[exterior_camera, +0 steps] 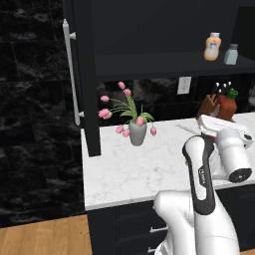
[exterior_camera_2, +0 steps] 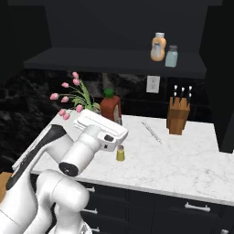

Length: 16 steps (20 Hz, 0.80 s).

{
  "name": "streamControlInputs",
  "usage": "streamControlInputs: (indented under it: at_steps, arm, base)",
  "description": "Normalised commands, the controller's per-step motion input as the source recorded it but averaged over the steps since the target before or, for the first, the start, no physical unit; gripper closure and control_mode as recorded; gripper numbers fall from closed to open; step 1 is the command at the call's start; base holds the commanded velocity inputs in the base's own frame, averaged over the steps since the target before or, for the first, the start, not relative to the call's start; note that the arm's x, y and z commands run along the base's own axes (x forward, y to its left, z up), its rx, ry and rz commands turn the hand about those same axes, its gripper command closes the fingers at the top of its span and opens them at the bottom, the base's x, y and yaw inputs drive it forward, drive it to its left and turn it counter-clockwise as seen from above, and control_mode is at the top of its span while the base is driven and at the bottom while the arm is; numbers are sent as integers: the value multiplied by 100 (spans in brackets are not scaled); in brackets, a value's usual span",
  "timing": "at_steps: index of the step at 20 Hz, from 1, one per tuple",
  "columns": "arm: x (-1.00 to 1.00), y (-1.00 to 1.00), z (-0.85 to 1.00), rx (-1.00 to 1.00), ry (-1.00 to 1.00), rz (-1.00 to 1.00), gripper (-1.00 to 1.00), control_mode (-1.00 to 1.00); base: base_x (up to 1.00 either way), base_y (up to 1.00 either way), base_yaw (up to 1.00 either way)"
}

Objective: Put the shaker and condiment bottle from the counter next to their counterparts in the cabinet.

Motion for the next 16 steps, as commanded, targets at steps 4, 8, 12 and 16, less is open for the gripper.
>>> streamControlInputs:
  at_steps: [4, 8, 12, 16]
  arm:
    - [-62, -4, 100, 12, 15, -22, 100, -100]
    - [-19, 29, 100, -2, 37, -13, 100, -100]
    - [-15, 35, 100, -5, 39, -10, 100, -100]
    - [-73, -4, 99, 11, 10, -13, 100, -100]
  base:
    - [0, 0, 0]
    - [0, 0, 0]
    - [0, 0, 0]
    - [0, 0, 0]
